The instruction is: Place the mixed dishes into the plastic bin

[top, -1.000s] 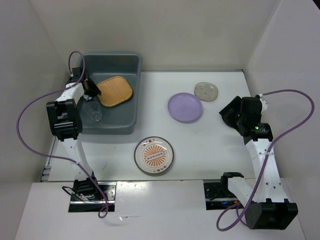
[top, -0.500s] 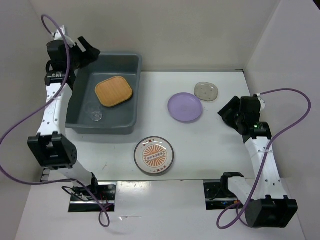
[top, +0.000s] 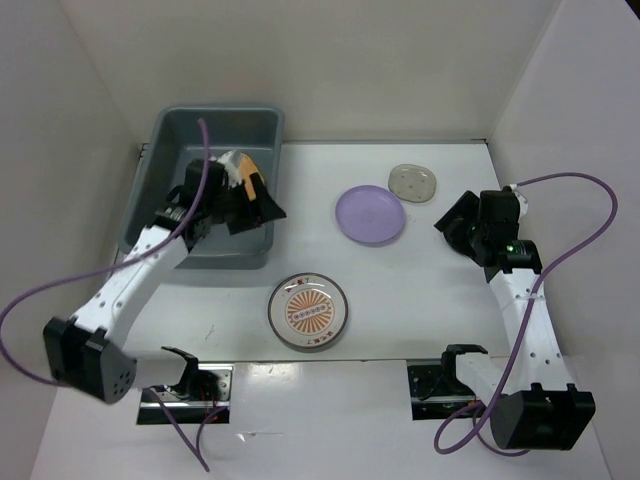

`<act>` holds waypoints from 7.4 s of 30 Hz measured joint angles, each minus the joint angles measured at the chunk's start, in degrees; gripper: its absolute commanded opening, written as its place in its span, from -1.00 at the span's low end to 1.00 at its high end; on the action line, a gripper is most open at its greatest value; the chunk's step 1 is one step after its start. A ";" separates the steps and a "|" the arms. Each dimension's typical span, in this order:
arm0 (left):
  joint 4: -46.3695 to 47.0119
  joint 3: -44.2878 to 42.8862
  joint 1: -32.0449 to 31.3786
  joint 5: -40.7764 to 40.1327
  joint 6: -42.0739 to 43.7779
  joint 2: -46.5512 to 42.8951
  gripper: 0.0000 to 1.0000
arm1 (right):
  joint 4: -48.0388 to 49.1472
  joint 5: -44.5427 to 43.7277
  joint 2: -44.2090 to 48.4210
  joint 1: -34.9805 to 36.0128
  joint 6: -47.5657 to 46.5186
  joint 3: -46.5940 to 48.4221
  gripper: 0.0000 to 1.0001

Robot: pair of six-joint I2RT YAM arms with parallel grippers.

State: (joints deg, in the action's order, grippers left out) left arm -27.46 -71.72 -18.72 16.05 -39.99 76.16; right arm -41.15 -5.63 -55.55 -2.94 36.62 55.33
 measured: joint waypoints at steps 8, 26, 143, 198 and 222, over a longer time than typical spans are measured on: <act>-8.17 9.77 0.61 -5.27 -10.05 -23.02 0.68 | -0.02 0.07 -0.20 0.00 -0.31 0.48 0.91; -5.79 50.45 -8.50 -10.91 -36.02 -45.40 0.68 | 0.00 2.12 -2.36 1.22 -1.14 0.61 0.91; 16.39 -6.86 19.26 -25.55 -14.21 7.52 -1.00 | -0.28 -5.18 12.28 9.55 1.29 0.48 0.93; 13.81 -15.19 27.32 -13.86 -19.89 37.48 -0.47 | -0.96 -9.27 12.79 9.55 3.43 0.48 0.93; 11.63 -23.50 26.67 -8.09 -13.84 35.67 0.56 | -0.96 -8.76 12.31 9.55 3.41 0.46 0.93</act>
State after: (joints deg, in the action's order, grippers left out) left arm -15.84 -95.22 7.94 7.97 -53.82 111.83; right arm -42.11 -14.39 -43.24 6.61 40.03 55.79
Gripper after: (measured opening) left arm 0.746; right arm 0.965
